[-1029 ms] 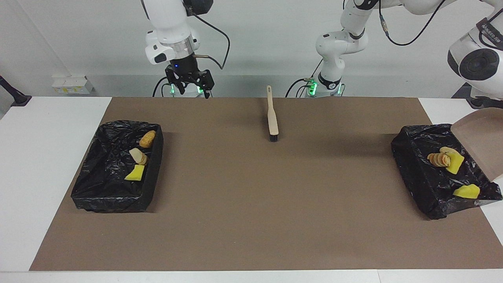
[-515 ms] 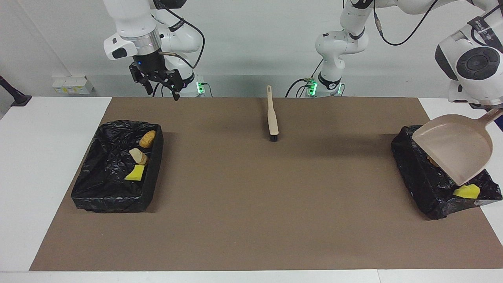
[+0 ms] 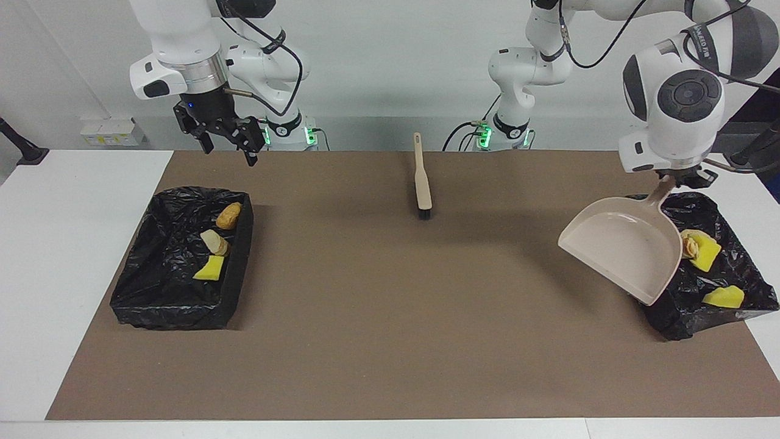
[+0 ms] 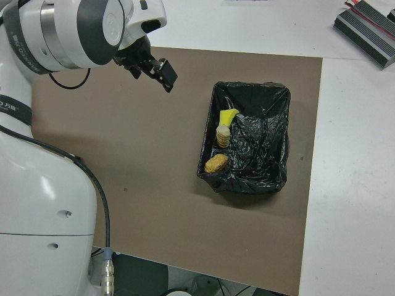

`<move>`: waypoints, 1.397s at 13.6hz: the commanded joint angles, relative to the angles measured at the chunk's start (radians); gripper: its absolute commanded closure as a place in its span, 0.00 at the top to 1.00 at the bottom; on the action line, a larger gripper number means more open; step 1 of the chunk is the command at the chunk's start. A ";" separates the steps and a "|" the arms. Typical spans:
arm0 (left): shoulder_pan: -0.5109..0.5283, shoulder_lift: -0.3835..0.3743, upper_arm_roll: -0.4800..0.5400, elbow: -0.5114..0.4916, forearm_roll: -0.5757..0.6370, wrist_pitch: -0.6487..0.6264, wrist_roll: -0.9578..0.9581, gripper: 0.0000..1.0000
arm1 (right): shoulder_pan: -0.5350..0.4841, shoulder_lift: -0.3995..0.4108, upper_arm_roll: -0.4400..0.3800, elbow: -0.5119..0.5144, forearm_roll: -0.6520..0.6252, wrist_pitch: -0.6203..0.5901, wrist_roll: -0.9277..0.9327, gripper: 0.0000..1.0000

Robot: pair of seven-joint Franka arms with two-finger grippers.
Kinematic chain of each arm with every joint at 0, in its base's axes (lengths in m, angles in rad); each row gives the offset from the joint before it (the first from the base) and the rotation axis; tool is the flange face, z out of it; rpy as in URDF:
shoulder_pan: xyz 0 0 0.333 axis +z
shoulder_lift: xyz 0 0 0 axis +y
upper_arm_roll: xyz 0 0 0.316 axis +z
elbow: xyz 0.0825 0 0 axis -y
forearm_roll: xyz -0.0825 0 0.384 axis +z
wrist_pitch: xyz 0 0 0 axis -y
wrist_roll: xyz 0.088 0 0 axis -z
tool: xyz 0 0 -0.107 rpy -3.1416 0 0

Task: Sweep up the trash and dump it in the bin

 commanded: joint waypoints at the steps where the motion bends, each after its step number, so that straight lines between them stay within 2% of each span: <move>1: -0.079 -0.033 0.014 -0.078 -0.139 0.005 -0.223 0.00 | -0.012 -0.005 0.011 0.010 0.005 -0.023 -0.011 1.00; 4: -0.175 0.003 0.012 -0.102 -0.290 0.060 -0.491 0.00 | -0.043 -0.025 0.013 -0.025 0.011 -0.024 -0.033 1.00; 6: -0.246 0.044 0.011 -0.105 -0.375 0.141 -0.633 0.00 | -0.058 -0.030 0.011 -0.036 0.057 -0.024 -0.089 1.00; 9: -0.337 0.113 0.012 -0.104 -0.505 0.294 -0.795 0.00 | -0.061 -0.035 0.011 -0.042 0.057 -0.024 -0.132 1.00; 14: -0.420 0.199 0.012 -0.104 -0.631 0.488 -0.966 0.00 | -0.068 -0.033 0.011 -0.042 0.059 -0.015 -0.186 1.00; 17: -0.458 0.213 0.012 -0.116 -0.638 0.501 -1.032 0.00 | -0.072 -0.033 0.011 -0.040 0.059 -0.015 -0.205 1.00; 18: -0.457 0.210 0.012 -0.134 -0.636 0.502 -1.019 0.29 | -0.072 -0.033 0.011 -0.040 0.059 -0.014 -0.197 1.00; 19: -0.455 0.205 0.012 -0.147 -0.636 0.502 -1.015 0.99 | -0.075 -0.032 0.010 -0.039 0.057 -0.012 -0.197 1.00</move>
